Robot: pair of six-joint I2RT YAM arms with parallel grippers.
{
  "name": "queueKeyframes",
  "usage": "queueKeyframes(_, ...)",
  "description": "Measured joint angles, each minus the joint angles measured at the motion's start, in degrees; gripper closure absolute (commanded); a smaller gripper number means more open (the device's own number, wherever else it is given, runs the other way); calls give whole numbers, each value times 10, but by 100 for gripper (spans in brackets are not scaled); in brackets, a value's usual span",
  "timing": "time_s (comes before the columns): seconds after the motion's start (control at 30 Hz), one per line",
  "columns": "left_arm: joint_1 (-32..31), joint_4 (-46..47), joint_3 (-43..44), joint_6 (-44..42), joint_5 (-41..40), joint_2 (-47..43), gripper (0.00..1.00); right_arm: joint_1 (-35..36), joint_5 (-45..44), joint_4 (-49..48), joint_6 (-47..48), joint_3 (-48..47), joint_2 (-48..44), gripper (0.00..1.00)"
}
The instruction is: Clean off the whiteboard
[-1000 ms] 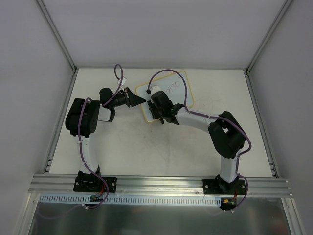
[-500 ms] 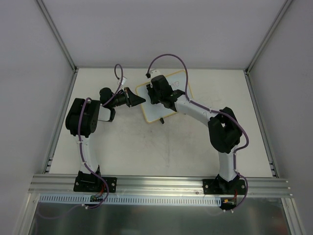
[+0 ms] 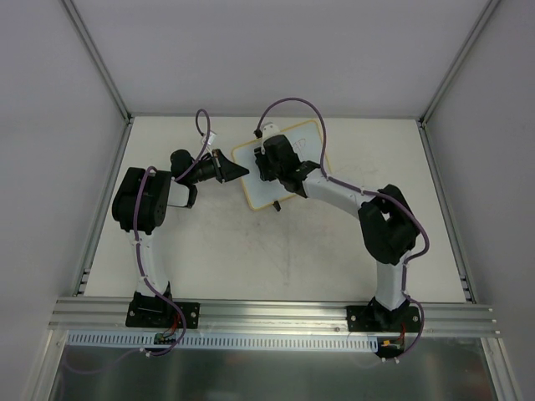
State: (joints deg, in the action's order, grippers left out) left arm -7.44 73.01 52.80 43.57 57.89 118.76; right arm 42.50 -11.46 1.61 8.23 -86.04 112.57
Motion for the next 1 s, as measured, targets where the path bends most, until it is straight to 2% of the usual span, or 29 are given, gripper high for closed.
queueKeyframes(0.2, 0, 0, 0, 0, 1, 0, 100, -1, 3, -64, -24, 109, -39, 100)
queueKeyframes(0.47, 0, 0, 0, 0, 1, 0, 100, -10, 23, -116, -57, 157, -53, 100)
queueKeyframes(0.7, 0, 0, 0, 1, 0, 0, 100, -19, 41, -101, -65, 145, -51, 100)
queueKeyframes(1.0, 0, 0, 1, 2, -9, 0, 100, -37, 61, 25, -57, 26, -12, 99)
